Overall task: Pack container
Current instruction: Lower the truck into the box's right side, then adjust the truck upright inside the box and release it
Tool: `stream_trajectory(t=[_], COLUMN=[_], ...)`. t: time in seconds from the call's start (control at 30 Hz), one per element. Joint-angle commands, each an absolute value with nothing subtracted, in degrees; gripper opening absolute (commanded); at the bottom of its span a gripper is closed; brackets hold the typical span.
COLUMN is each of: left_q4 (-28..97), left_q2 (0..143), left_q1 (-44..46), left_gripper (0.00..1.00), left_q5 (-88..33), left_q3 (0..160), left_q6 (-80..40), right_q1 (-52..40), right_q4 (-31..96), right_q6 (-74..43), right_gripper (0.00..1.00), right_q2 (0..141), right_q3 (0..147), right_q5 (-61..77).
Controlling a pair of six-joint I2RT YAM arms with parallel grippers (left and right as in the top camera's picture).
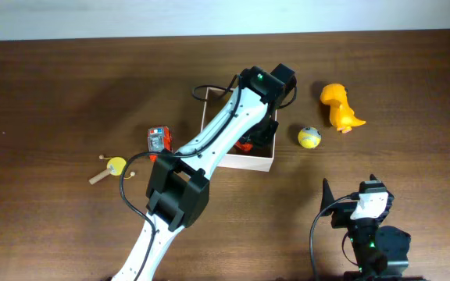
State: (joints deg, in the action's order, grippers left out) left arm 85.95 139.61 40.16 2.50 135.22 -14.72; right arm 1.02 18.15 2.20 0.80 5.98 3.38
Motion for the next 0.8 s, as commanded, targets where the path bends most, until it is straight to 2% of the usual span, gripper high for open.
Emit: stream_trajectory(t=[0.0,0.43,0.77], left_q4=[85.8,78.5,77.5], left_q2=[138.8,139.2,139.8], left_q1=[40.0,40.0,40.0], left_gripper=[0.32,0.32,0.32], left_q5=[6.3,8.2,2.1], left_q3=[135.0,135.0,135.0], left_q6=[-12.2,-11.8,-11.8], right_q1=[0.8,0.8,0.8], right_q4=[18.2,18.2,18.2], right_q6=[2.6,2.6,2.6], right_gripper=[0.99,0.99,0.99], right_q2=[0.2,0.2,0.2], right_q3=[5.6,5.6,5.6], right_q5=[4.1,4.1,4.1])
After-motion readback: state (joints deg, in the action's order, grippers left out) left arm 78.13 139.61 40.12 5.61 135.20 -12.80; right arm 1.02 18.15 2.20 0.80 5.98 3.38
